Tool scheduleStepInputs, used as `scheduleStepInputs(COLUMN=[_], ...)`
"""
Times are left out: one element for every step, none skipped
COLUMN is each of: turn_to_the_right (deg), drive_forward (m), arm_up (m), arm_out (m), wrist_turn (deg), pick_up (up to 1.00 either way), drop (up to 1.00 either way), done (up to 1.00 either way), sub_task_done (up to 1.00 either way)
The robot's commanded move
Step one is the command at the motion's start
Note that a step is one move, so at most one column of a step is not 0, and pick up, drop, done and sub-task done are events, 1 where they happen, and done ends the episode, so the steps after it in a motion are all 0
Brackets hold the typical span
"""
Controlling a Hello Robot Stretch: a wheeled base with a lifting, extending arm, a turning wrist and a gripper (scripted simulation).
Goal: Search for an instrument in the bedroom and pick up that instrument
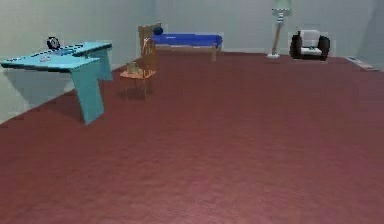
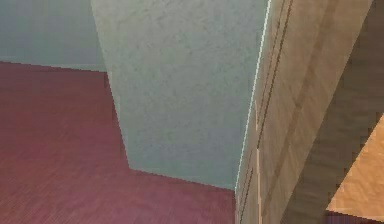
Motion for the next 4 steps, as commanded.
scheduleStepInputs(turn_to_the_right=[0.0,0.0,0.0,0.0], drive_forward=[1.00,1.00,1.00,0.35], arm_up=[0.00,0.00,0.00,0.00], arm_out=[0.00,0.00,0.00,0.00], wrist_turn=[0.0,0.0,0.0,0.0], pick_up=[0.00,0.00,0.00,0.00], drop=[0.00,0.00,0.00,0.00], done=[0.00,0.00,0.00,0.00], sub_task_done=[0.00,0.00,0.00,0.00])
